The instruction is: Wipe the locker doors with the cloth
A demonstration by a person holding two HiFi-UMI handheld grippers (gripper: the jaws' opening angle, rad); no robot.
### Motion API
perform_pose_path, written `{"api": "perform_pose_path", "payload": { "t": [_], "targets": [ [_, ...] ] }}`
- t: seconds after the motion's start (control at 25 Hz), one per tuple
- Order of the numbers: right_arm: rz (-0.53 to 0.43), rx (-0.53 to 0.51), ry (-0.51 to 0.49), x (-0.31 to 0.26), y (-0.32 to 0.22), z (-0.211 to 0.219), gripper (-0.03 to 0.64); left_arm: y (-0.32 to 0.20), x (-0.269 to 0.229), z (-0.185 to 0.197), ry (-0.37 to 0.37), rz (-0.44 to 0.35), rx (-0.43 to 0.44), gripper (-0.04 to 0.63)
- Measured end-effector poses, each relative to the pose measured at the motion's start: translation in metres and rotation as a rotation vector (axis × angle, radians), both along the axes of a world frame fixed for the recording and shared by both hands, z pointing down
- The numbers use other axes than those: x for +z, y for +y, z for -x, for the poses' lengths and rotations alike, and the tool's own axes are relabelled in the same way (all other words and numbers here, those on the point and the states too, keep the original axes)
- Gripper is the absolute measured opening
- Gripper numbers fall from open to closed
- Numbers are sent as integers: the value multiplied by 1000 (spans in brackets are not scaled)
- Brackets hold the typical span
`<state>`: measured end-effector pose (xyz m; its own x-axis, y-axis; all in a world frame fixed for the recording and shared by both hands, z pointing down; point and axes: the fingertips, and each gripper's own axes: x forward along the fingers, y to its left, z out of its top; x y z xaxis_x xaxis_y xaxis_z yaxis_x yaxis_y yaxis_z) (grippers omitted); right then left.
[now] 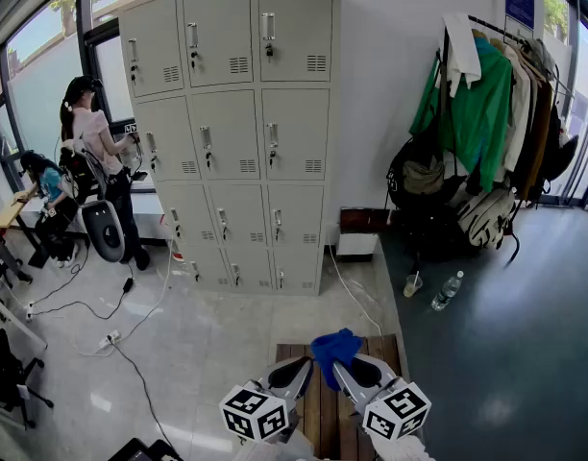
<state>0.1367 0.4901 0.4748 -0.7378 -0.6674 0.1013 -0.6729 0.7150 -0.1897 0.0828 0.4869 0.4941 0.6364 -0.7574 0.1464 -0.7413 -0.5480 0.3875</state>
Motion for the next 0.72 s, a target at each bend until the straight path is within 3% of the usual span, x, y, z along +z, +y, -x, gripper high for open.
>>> {"api": "perform_pose_path", "payload": {
  "t": [0.32,0.72],
  "targets": [
    [32,-3,-6,16,-49,3,57,-49,11,-2,6,14,3,6],
    [13,27,-6,12,-211,48,57,-217,3,49,-10,-11,17,6]
  ]
}}
